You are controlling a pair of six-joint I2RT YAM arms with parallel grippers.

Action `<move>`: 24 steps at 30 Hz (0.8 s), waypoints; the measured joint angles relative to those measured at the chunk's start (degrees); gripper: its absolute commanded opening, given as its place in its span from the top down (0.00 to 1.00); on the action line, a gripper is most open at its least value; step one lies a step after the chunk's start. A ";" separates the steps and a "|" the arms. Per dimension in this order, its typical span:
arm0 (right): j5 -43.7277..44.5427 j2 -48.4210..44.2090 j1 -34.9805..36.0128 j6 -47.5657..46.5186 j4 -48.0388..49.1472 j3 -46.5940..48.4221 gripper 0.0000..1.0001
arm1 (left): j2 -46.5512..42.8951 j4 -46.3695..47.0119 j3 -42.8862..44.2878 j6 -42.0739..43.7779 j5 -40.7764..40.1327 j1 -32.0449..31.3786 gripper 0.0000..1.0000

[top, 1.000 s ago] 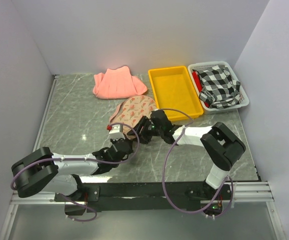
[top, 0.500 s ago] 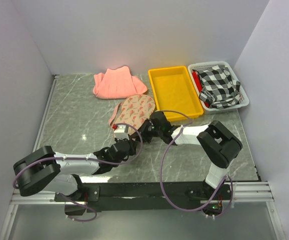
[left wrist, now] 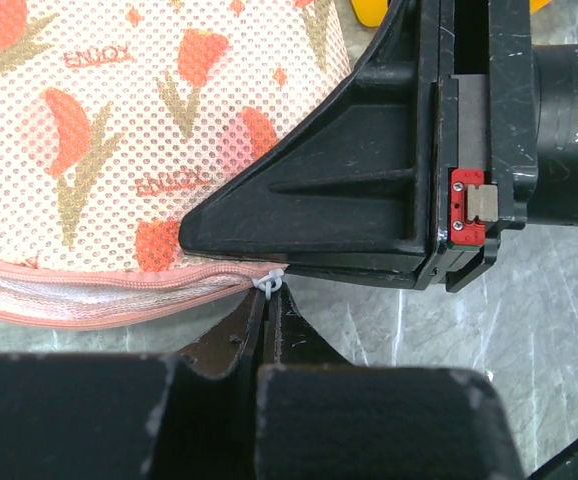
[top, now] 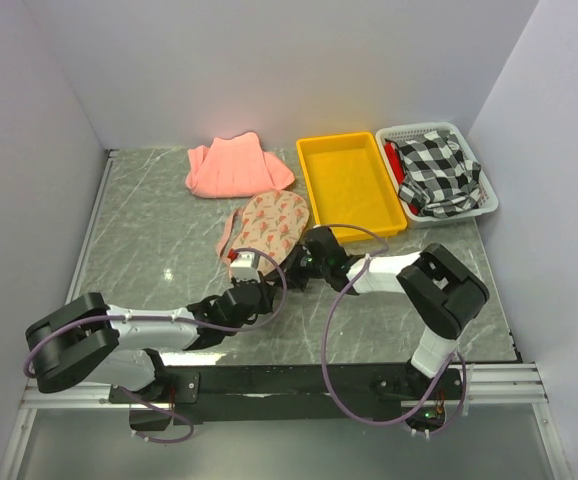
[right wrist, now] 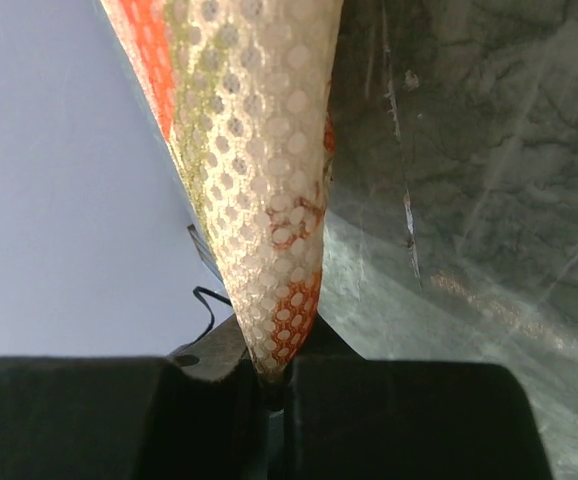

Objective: Place the bra in the laundry bag and zip it closed
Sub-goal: Zip the zipper on the laundry bag.

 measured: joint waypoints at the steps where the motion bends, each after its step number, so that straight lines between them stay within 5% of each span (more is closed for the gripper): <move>1: -0.02 -0.28 -0.04 -0.37 -0.28 0.00 1.00 | -0.22 -0.11 0.00 0.00 -0.02 -0.09 0.99; 24: -4.44 -1.07 -1.38 -6.91 -5.75 1.64 1.00 | -6.34 -3.37 -4.00 -5.99 -2.19 -0.48 0.99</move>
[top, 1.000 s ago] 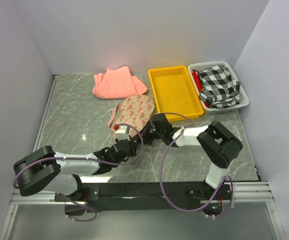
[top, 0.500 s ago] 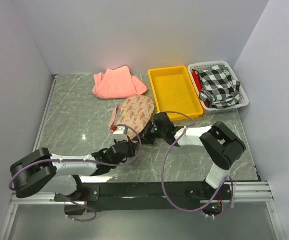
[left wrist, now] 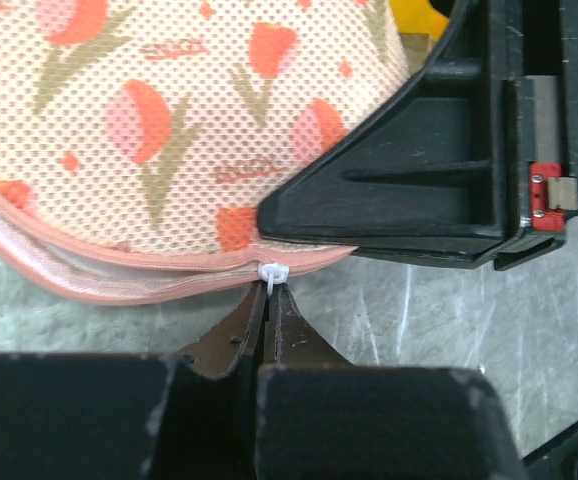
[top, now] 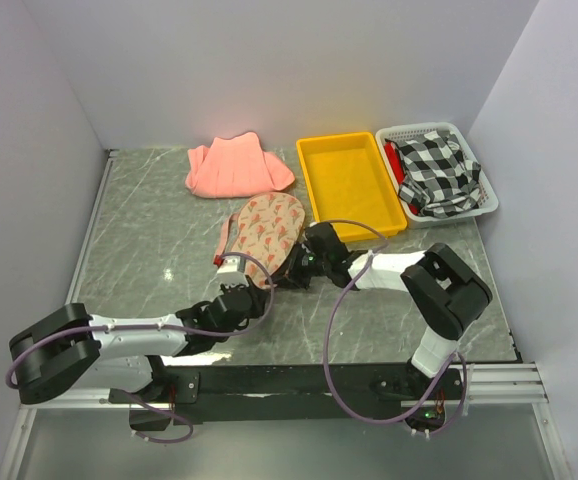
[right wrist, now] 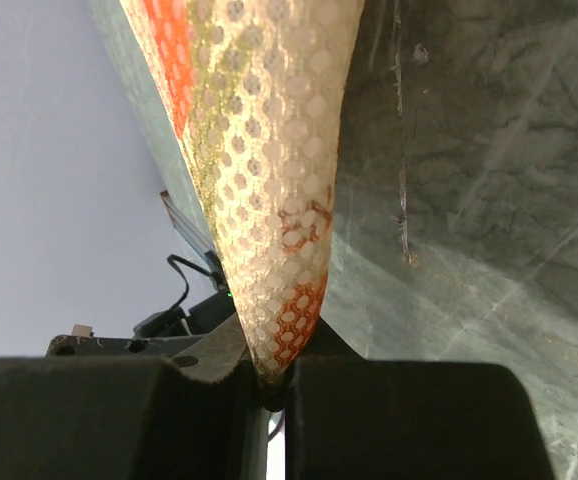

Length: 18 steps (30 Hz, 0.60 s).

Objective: Place the bra in the laundry bag and zip it closed
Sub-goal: Zip the zipper on the laundry bag.

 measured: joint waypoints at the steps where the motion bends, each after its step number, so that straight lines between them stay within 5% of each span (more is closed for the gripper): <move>1: 0.02 -0.02 0.00 -0.44 -0.42 0.26 1.00 | -0.20 -0.33 -0.02 -0.20 -0.33 -0.02 0.99; 18: -2.21 0.20 -2.69 -8.07 -7.76 2.12 1.00 | -3.39 -8.57 -2.78 -4.07 -6.10 0.04 0.99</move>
